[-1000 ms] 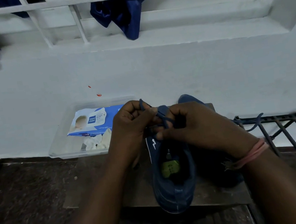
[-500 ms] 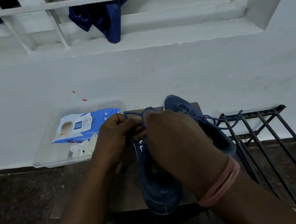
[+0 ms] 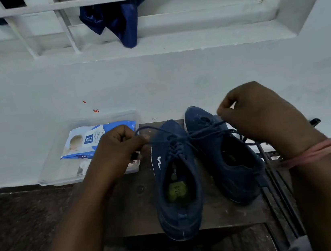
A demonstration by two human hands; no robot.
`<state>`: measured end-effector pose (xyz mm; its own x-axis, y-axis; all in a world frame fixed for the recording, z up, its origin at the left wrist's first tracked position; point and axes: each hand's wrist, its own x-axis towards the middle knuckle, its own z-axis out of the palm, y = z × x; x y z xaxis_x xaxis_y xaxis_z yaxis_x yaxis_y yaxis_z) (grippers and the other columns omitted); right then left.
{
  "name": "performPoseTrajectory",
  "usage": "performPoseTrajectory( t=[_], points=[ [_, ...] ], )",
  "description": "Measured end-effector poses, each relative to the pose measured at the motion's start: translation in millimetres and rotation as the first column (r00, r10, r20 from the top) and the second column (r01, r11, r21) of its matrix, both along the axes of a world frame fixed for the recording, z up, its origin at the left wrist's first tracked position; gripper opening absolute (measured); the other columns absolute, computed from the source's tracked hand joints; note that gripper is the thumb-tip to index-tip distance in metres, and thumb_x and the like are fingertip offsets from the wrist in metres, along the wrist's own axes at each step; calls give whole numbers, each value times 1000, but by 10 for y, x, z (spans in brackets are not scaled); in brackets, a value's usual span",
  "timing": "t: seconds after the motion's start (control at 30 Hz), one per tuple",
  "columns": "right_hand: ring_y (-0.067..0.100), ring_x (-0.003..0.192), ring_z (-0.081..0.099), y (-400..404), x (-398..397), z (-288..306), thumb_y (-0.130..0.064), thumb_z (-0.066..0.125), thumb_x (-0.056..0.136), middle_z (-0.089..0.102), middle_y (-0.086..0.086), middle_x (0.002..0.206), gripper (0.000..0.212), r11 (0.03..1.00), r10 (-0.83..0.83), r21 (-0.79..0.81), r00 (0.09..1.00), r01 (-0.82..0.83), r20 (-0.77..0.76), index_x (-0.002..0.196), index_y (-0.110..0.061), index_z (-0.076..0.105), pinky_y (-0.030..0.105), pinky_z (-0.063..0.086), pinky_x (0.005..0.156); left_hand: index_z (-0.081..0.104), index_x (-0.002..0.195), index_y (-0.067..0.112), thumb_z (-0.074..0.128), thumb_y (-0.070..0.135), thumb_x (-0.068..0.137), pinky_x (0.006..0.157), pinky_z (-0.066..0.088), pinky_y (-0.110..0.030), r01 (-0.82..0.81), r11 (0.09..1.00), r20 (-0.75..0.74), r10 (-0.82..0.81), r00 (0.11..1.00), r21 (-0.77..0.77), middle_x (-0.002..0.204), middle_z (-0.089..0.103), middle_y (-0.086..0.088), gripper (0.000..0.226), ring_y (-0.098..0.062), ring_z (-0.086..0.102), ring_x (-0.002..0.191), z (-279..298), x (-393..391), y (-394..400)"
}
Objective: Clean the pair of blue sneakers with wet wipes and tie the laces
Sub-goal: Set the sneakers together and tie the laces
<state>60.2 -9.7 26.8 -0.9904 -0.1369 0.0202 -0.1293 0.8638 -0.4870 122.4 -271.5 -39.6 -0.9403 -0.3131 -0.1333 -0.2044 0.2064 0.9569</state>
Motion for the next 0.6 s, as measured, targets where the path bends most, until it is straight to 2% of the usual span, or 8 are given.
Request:
performPoseTrajectory(
  t=[0.07, 0.13, 0.2, 0.27, 0.33, 0.4, 0.5, 0.6],
  points=[
    [22, 70, 63, 76, -49, -139, -28, 58, 89, 68, 3, 81, 15, 982, -60, 174, 997, 67, -49, 85, -18, 69, 28, 47, 62, 54, 68, 11, 79, 21, 83, 63, 47, -34, 63, 923, 56, -45, 997, -379, 68, 69, -15, 31, -23, 61, 59, 36, 22, -141],
    [26, 74, 63, 62, -60, -230, -29, 56, 90, 68, 5, 85, 17, 964, -69, 252, 995, 85, -72, 88, -17, 67, 31, 48, 65, 54, 68, 15, 78, 23, 83, 59, 41, -28, 247, 799, 234, -137, 963, -549, 64, 64, -3, 29, -12, 56, 56, 87, 70, -234],
    [27, 77, 62, 6, -58, -257, -25, 57, 91, 68, 6, 89, 13, 963, -33, 265, 998, 46, -52, 90, -16, 66, 31, 45, 64, 58, 70, 18, 77, 31, 85, 57, 37, -24, 498, 693, 490, -235, 839, -521, 65, 60, 4, 27, -5, 50, 58, 100, 129, -292],
    [27, 86, 63, -86, -19, -247, -21, 57, 91, 69, 7, 96, 13, 962, 37, 270, 999, -39, 13, 96, -16, 67, 32, 47, 71, 59, 70, 21, 74, 49, 86, 60, 38, -26, 629, 641, 627, -283, 726, -439, 65, 58, 8, 35, -5, 51, 61, 83, 173, -318],
    [29, 103, 57, -198, 65, -221, -29, 55, 93, 64, 4, 108, 17, 934, 116, 336, 993, -117, 21, 104, -24, 67, 39, 43, 87, 60, 76, 20, 64, 72, 82, 66, 43, -29, 609, 668, 595, -299, 746, -427, 67, 62, 9, 53, -7, 56, 64, 73, 183, -287],
    [27, 112, 45, -327, 159, -169, -45, 57, 92, 53, 0, 112, 18, 898, 223, 387, 975, -208, 5, 103, -34, 67, 44, 33, 94, 64, 85, 21, 59, 78, 80, 68, 46, -31, 503, 731, 501, -253, 828, -461, 75, 70, 7, 58, -6, 62, 69, 87, 153, -229],
    [17, 105, 47, -468, 221, -124, -58, 66, 84, 56, -10, 104, 25, 874, 363, 296, 923, -386, 132, 90, -33, 69, 41, 30, 94, 61, 110, 35, 69, 57, 87, 62, 40, -23, 314, 802, 245, -216, 945, -508, 80, 69, 10, 33, 4, 59, 65, 81, 73, -96],
    [17, 95, 61, -551, 228, -182, -47, 71, 86, 66, -6, 91, 22, 854, 425, 211, 872, -475, 244, 85, -25, 69, 42, 40, 100, 62, 119, 45, 79, 44, 84, 74, 49, -18, 412, 796, 145, -390, 909, -442, 104, 66, 17, 38, 1, 64, 89, 9, 60, -54]
  ],
)
